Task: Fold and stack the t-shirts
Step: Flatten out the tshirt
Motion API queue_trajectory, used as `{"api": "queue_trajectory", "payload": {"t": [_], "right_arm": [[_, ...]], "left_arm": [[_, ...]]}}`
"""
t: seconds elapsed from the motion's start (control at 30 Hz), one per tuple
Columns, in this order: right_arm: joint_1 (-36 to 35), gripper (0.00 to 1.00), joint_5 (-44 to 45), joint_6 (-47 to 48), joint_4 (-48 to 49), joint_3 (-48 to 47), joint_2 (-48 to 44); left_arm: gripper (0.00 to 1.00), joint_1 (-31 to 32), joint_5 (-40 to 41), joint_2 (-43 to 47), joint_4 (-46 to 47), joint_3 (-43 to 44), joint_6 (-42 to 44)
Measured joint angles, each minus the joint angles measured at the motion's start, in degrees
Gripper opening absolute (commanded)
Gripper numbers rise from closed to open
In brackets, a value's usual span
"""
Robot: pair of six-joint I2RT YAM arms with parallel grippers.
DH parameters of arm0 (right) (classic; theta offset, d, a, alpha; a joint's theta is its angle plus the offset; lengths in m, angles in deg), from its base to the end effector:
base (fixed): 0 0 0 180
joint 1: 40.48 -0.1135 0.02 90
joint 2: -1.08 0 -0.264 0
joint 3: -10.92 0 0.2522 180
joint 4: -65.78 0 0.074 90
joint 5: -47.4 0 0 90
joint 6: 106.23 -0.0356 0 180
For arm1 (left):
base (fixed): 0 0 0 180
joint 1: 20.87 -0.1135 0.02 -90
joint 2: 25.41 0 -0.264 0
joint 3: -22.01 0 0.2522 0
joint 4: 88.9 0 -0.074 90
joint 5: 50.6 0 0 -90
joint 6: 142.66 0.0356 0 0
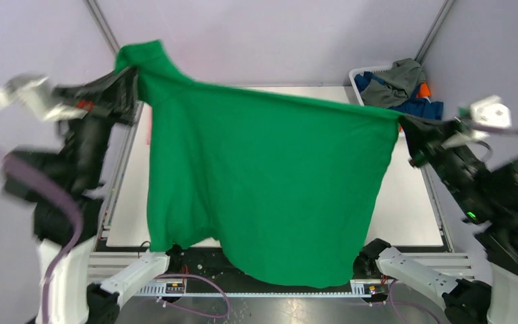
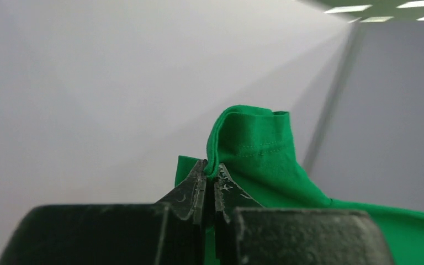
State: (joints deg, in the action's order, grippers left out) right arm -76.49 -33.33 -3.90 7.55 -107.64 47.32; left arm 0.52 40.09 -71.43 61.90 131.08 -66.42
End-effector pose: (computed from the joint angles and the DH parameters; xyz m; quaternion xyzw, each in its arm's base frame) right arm 0.0194 0.0070 0.5710 -0.1929 0.5854 0.1126 0.7794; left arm 0.0393 -0.0149 0.5893 0.0260 0.4699 -0.2637 0.8420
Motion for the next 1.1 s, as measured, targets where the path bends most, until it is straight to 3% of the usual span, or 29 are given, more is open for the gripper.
{"api": "queue_trajectory", "payload": {"t": [0.2,0.37,0.43,0.47,0.5,0.53,0.57,0.63,0.67,0.77,0.87,1.1], "right_arm": [[2.1,0.00,22.0,-0.4,6.6,12.9,9.2],[14.2,0.03,19.0,-5.0,8.8,21.2,21.7],[18.6,0.04,15.2,-7.1,9.8,21.9,29.5],[20.7,0.10,13.1,-7.9,11.4,21.6,34.7],[22.0,0.30,12.0,-8.4,12.6,21.0,38.9],[23.5,0.55,10.8,-9.2,13.0,18.7,45.1],[24.7,0.72,10.1,-10.0,12.9,15.4,50.9],[26.7,0.95,9.3,-11.1,12.2,5.9,63.3],[27.3,0.99,9.0,-11.7,11.6,1.1,68.6],[28.6,0.99,7.9,-12.9,9.1,-5.9,76.5],[28.9,1.00,4.6,-14.4,7.0,-4.2,74.7],[28.5,1.00,-8.9,-23.1,10.4,17.0,55.8]], "left_arm": [[0.00,-0.1,14.6,-22.0,1.8,-2.8,3.5],[0.12,-1.7,16.9,-44.9,3.2,-4.8,4.5],[0.33,-2.5,16.5,-55.2,3.0,-3.1,4.5],[0.39,-2.8,16.4,-61.2,1.4,-0.4,4.4],[0.51,-3.1,16.4,-67.7,-1.0,4.3,4.0],[0.85,-3.4,16.3,-74.4,-3.5,10.2,3.4],[0.97,-3.6,16.0,-80.6,-5.9,16.5,2.8],[0.99,-3.8,15.1,-89.2,-9.9,26.1,1.8],[0.99,-3.9,14.5,-91.4,-10.9,28.3,1.3],[0.99,-4.0,13.4,-90.9,-13.6,27.6,0.0],[0.99,-4.0,12.2,-83.4,-13.5,20.0,-1.9],[0.99,-4.0,4.2,-60.9,-11.8,-1.3,-10.0]]}}
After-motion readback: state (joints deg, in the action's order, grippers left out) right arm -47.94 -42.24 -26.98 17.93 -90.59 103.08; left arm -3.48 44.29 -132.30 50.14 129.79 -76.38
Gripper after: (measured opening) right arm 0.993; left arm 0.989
